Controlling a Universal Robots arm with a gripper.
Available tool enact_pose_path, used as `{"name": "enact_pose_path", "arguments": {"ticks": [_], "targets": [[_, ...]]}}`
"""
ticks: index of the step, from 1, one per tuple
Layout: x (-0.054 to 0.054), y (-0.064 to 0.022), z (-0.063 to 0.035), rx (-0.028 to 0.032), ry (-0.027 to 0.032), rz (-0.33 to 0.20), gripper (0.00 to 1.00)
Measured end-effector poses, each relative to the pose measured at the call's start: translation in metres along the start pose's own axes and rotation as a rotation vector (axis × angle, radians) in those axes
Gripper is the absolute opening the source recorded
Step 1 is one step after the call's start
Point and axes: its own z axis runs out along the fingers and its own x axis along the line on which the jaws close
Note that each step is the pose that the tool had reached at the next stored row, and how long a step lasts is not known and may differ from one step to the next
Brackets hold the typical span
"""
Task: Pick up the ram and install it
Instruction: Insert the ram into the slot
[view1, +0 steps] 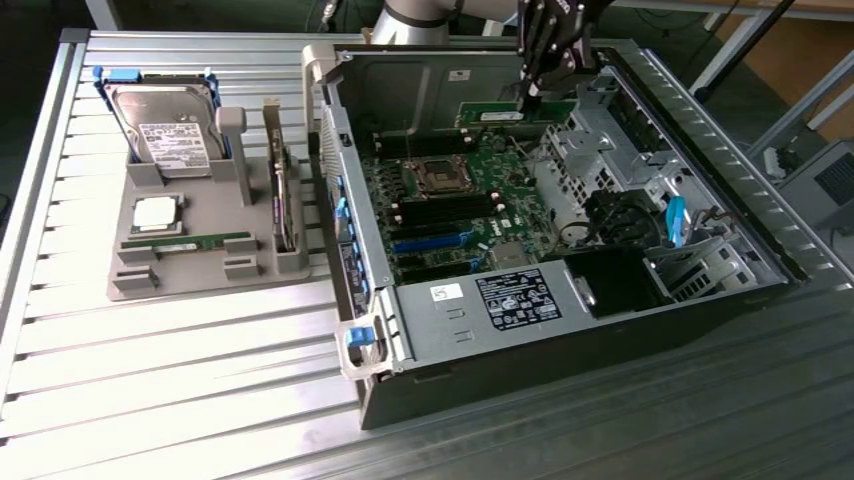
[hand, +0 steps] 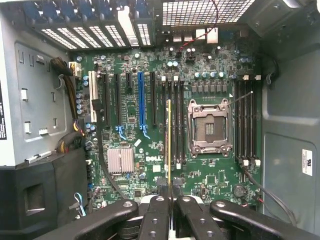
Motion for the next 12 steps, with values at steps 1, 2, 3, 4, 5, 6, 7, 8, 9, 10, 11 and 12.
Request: {"name": "enact_pose_path", "arguments": {"ticks": [1,2,3,4,5,6,7,8,9,10,11,12], "targets": [[0.0000,0.0000,0.0006,-0.0001,0.0001,0.000,0.11],[0.0000,0.0000,0.0014,0.0000,0.0000,0.000,0.11],[0.0000,0.0000,0.0019,0.0000,0.0000,0.000,0.11],[0.0000,0.0000,0.0023,-0.0001,0.0001,0.000,0.11],[0.0000,0.0000,0.0030,0.0000,0.0000,0.000,0.11],[0.0000,0.0000,0.0036,0.0000,0.0000,0.000,0.11],[0.0000,0.0001,0.0040,0.0000,0.0000,0.000,0.11],[-0.0001,0.0001,0.0045,0.0000,0.0000,0.000,0.11],[-0.0001,0.0001,0.0050,-0.0001,0.0000,0.000,0.11],[-0.0001,0.0001,0.0055,0.0000,0.0001,0.000,0.11],[-0.0001,0.0001,0.0060,0.0000,0.0000,0.000,0.11],[-0.0001,0.0001,0.0065,0.0000,0.0000,0.000,0.11]]}}
